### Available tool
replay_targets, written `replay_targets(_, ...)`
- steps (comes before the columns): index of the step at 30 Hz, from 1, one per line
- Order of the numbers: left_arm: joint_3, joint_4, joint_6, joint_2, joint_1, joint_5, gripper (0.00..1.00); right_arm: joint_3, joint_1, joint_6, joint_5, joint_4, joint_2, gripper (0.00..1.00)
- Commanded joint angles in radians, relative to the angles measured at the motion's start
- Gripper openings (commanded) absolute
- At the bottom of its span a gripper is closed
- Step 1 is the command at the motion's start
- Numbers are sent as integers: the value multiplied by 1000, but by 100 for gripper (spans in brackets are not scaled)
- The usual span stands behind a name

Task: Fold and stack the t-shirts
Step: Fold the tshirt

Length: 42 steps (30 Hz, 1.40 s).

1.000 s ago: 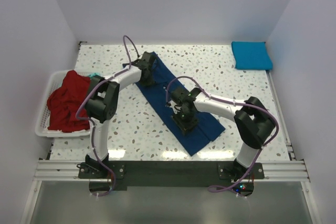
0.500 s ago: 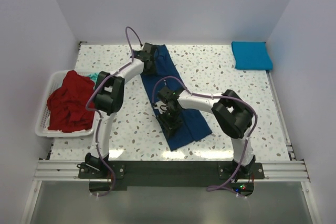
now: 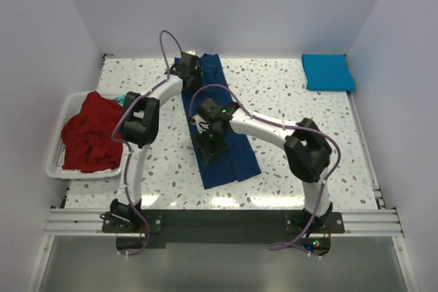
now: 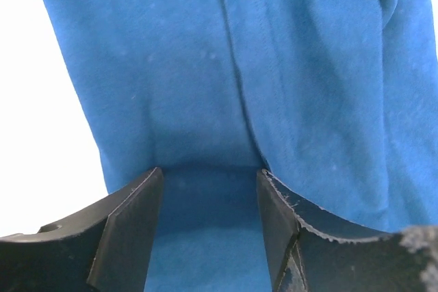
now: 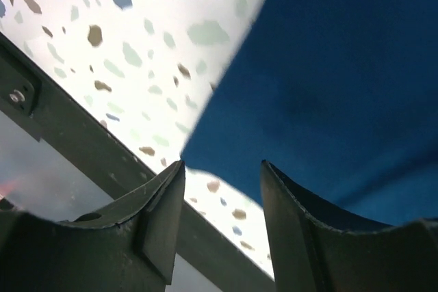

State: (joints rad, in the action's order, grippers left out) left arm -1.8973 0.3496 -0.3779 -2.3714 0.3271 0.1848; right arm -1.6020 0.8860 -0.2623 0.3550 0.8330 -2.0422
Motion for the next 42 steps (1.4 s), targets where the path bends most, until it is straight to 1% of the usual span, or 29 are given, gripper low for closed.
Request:
replay_targets(1, 40, -50, 28, 119, -17, -11, 63, 81, -24, -48, -157, 115, 224, 52)
replay_targets(2, 46, -50, 25, 135, -17, -13, 63, 111, -45, -55, -190, 126, 256, 53)
replay_targets(3, 52, -50, 20, 164, -17, -16, 64, 143, -58, -67, -230, 132, 322, 54)
replay_targets(4, 63, -49, 11, 178, -17, -18, 64, 210, -74, -74, -244, 141, 350, 54)
replay_targets(6, 72, -38, 5, 219, -17, -18, 65, 281, -130, -84, -257, 135, 408, 54)
replay_targets(7, 87, -35, -2, 233, -17, -18, 65, 350, -149, -86, -260, 114, 463, 54)
replay_targets(9, 105, -15, -13, 280, -17, -5, 65, 436, -205, -91, -252, 80, 528, 54)
replay_targets(11, 119, 21, -27, 313, -17, 10, 66, 482, -240, -89, -234, 60, 548, 54)
replay_targets(12, 128, 37, -33, 352, -17, 24, 66, 502, -248, -80, -222, 48, 553, 54)
replay_targets(14, 173, 84, -61, 400, -14, 39, 66, 553, -260, -74, -182, 11, 551, 53)
replay_targets(15, 194, 101, -71, 458, -13, 48, 66, 565, -259, -72, -166, 2, 547, 52)
replay_targets(17, 283, 153, -107, 521, 0, 47, 68, 593, -262, -72, -152, -9, 537, 51)
replay_targets(18, 362, 166, -119, 588, 6, 50, 68, 606, -262, -74, -156, -18, 539, 51)
replay_targets(20, 458, 184, -145, 664, 33, 54, 69, 651, -262, -81, -157, -66, 548, 49)
replay_targets(21, 550, 193, -157, 732, 41, 56, 70, 663, -262, -87, -156, -80, 548, 49)
replay_targets(23, 642, 232, -203, 803, 75, 53, 70, 682, -263, -92, -143, -104, 544, 48)
replay_targets(24, 735, 239, -235, 871, 90, 48, 70, 686, -265, -92, -136, -113, 536, 47)
replay_targets(26, 826, 264, -272, 932, 147, 54, 70, 692, -265, -89, -146, -127, 527, 47)
replay_targets(27, 901, 276, -291, 981, 165, 44, 70, 691, -263, -86, -154, -127, 521, 46)
replay_targets(29, 969, 301, -360, 1024, 219, 19, 70, 682, -265, -86, -183, -126, 516, 45)
replay_targets(30, 1030, 305, -386, 1066, 242, 7, 70, 679, -265, -86, -191, -126, 517, 45)
replay_targets(31, 1056, 308, -432, 1084, 286, 2, 70, 672, -265, -89, -208, -126, 522, 45)
replay_targets(34, 1141, 322, -511, 1130, 349, -25, 70, 659, -263, -95, -246, -126, 518, 45)
replay_targets(39, 1202, 322, -567, 1149, 411, -50, 70, 663, -265, -110, -307, -158, 513, 45)
replay_targets(42, 1215, 309, -585, 1138, 434, -57, 70, 666, -266, -107, -297, -181, 478, 45)
